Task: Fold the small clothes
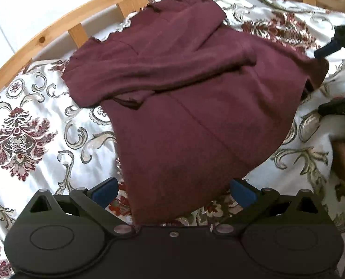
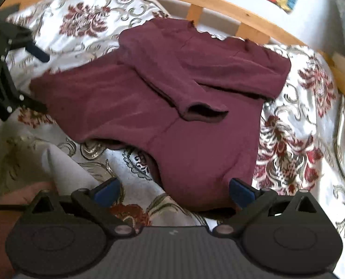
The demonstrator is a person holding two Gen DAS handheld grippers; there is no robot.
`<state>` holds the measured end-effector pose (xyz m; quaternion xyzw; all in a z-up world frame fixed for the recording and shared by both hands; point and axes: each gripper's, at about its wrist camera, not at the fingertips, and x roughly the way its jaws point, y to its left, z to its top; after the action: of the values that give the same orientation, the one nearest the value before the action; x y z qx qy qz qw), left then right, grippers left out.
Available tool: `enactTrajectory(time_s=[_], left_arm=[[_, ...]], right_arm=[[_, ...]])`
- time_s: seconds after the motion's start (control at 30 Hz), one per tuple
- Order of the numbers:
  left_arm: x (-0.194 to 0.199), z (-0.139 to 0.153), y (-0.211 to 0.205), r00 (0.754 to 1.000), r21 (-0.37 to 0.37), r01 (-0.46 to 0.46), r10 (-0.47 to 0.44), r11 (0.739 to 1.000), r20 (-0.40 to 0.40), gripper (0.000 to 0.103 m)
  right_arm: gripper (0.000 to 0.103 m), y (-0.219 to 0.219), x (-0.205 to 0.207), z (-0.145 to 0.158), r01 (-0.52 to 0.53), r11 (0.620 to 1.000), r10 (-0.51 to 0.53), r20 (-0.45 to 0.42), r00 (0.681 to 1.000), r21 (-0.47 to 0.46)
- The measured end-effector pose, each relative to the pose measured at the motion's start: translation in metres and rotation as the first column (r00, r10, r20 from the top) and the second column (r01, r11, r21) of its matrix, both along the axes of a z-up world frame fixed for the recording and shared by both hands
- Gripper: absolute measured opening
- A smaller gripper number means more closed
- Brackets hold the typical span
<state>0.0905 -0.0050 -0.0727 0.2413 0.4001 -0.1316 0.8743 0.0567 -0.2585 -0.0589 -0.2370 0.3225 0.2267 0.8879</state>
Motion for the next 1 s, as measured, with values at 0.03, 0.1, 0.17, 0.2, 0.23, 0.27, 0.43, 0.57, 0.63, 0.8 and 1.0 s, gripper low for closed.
enactTrajectory(time_s=[0.03, 0.1, 0.17, 0.2, 0.23, 0.27, 0.43, 0.57, 0.63, 0.8, 1.0], left_arm=[[0.001, -0.002, 0.000, 1.000, 0.002, 0.004, -0.004, 1.000, -0.007, 0.102], [0.001, -0.007, -0.002, 1.000, 0.009, 0.017, -0.016, 1.000, -0.019, 0.102], [0.001, -0.010, -0.005, 0.999, 0.020, 0.027, -0.027, 0.999, -0.018, 0.102], [0.000, -0.011, -0.006, 0.999, 0.024, 0.034, -0.034, 0.999, -0.018, 0.102], [-0.001, -0.012, -0.008, 0.999, 0.027, 0.039, -0.039, 0.999, -0.018, 0.102], [-0.001, -0.013, -0.008, 0.999, 0.029, 0.042, -0.042, 0.999, -0.019, 0.102], [0.003, -0.015, -0.005, 0.999, 0.014, 0.037, -0.037, 0.999, -0.032, 0.102], [0.005, -0.015, -0.003, 0.999, -0.006, 0.022, -0.022, 1.000, -0.042, 0.102], [0.005, -0.015, -0.004, 0.999, -0.011, 0.024, -0.025, 1.000, -0.034, 0.102], [-0.007, -0.013, -0.013, 0.989, -0.031, 0.150, -0.149, 0.988, 0.020, 0.102], [-0.004, -0.022, -0.030, 0.973, -0.029, 0.222, -0.220, 0.975, 0.066, 0.101]], right_arm=[[0.103, 0.004, -0.001, -0.002, -0.004, 1.000, 0.004, 0.017, 1.000, -0.010], [0.103, 0.009, 0.001, -0.005, -0.006, 1.000, 0.006, 0.036, 0.999, -0.015], [0.103, 0.012, 0.004, -0.006, -0.005, 1.000, 0.005, 0.048, 0.999, -0.016], [0.103, 0.013, 0.007, -0.007, -0.006, 1.000, 0.007, 0.048, 0.999, -0.013], [0.103, 0.014, 0.008, -0.007, -0.010, 1.000, 0.010, 0.043, 0.999, -0.007], [0.103, 0.013, 0.011, -0.008, -0.012, 1.000, 0.012, 0.037, 0.999, -0.002], [0.103, 0.008, 0.017, -0.010, 0.022, 0.999, -0.023, 0.033, 0.999, 0.028], [0.095, 0.003, 0.025, -0.007, 0.065, 0.996, -0.067, 0.044, 0.997, 0.059], [0.082, 0.002, 0.031, -0.009, 0.064, 0.995, -0.066, 0.025, 0.998, 0.075], [0.054, 0.010, 0.034, -0.008, 0.036, 0.998, -0.038, 0.034, 0.999, 0.057], [0.012, 0.011, 0.044, 0.013, -0.031, 0.986, 0.036, -0.026, 0.999, 0.167]])
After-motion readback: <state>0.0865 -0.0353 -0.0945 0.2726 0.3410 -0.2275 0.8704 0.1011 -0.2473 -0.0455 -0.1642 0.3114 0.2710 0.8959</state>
